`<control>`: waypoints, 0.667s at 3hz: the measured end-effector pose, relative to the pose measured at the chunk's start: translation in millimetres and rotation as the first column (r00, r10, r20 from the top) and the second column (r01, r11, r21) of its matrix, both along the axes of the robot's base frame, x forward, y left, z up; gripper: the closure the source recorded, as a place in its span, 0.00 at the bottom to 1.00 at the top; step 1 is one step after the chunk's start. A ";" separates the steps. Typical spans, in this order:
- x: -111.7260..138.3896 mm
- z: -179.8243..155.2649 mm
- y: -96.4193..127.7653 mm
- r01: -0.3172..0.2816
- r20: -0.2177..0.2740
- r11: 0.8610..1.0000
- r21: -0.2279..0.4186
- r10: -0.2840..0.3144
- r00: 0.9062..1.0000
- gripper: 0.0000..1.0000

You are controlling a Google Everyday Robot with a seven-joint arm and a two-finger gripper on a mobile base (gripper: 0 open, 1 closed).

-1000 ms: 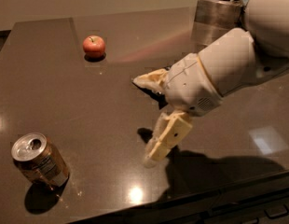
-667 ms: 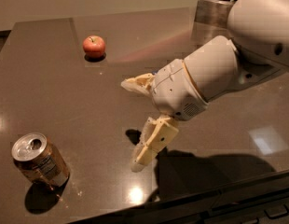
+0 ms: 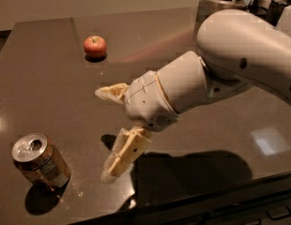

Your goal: Move orange can near blue chip bag

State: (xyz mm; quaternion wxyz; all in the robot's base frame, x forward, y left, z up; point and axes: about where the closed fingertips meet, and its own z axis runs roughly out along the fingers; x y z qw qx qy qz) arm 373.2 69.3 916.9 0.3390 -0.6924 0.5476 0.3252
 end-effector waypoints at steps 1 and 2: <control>-10.7 -8.5 27.1 -0.042 -0.028 0.999 0.014 0.042 0.999 0.00; -18.5 -13.6 49.6 -0.072 -0.047 0.997 0.029 0.073 0.996 0.00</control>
Offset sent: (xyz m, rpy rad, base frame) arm -0.0252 0.0760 -0.0227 0.0500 0.0826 0.1048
